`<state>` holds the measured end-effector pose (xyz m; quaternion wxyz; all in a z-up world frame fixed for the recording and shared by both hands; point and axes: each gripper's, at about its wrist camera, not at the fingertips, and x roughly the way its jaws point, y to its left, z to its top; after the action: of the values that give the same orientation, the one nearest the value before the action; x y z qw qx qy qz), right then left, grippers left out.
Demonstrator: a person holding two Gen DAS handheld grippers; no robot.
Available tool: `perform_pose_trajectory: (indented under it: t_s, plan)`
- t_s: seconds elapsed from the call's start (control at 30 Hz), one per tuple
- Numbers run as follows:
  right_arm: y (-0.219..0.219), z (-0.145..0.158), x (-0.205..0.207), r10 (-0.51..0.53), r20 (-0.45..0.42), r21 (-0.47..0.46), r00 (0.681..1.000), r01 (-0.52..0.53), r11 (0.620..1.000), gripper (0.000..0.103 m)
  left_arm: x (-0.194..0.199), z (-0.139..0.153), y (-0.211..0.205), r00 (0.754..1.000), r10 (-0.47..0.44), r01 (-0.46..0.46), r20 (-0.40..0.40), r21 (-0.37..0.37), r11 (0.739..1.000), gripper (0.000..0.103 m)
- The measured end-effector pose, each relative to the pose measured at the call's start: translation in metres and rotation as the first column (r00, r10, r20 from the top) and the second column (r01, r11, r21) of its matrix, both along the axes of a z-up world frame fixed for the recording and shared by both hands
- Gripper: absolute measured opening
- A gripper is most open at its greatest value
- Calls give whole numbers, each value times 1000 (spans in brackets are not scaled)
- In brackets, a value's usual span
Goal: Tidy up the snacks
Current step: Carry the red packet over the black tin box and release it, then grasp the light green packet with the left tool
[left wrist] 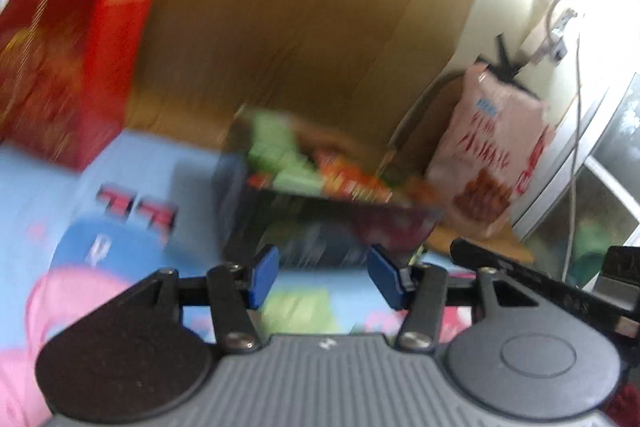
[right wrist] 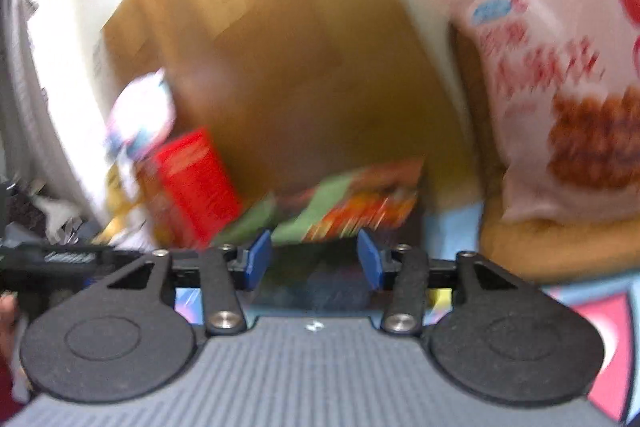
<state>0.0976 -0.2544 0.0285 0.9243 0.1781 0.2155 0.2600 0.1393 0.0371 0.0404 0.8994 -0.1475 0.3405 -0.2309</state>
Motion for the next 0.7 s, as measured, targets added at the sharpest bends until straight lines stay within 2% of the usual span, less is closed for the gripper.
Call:
perform_pose_trajectory:
  t_s: [0.1,0.17,0.23,0.37,0.43,0.5,0.57,0.67,0.7]
  plan:
    - [34,-11,-7,112,-46,-103,993,-116,988,53,-10,-19,12,997,23,-24,-72,-11,1000,51]
    - [61,-13,-9,171,-81,-173,982,-182,968,53,-17,-28,21,993,32,-38,-113,-51,998,49]
    - [82,-19,-9,237,-134,-179,962,-259,949,53,-23,-33,28,990,34,-45,-138,-78,996,49]
    - [124,-20,-30,335,-133,-198,933,-357,913,54,-34,-29,39,990,75,-82,-117,-59,995,49]
    - [141,-18,-47,432,-132,-176,892,-450,875,54,-39,-25,51,990,84,-94,-109,-83,992,49]
    - [150,-12,-64,483,-99,-234,870,-492,838,53,-45,-21,60,990,104,-112,-96,-84,990,49]
    - [146,-4,-72,472,-63,-286,879,-469,835,53,-50,-19,66,989,117,-124,-92,-75,989,50]
    - [123,4,-72,388,-13,-320,922,-371,872,55,-55,-22,72,987,111,-121,-112,-84,989,53]
    - [117,5,-67,350,2,-335,937,-329,883,61,-55,-24,71,987,105,-116,-119,-87,989,55]
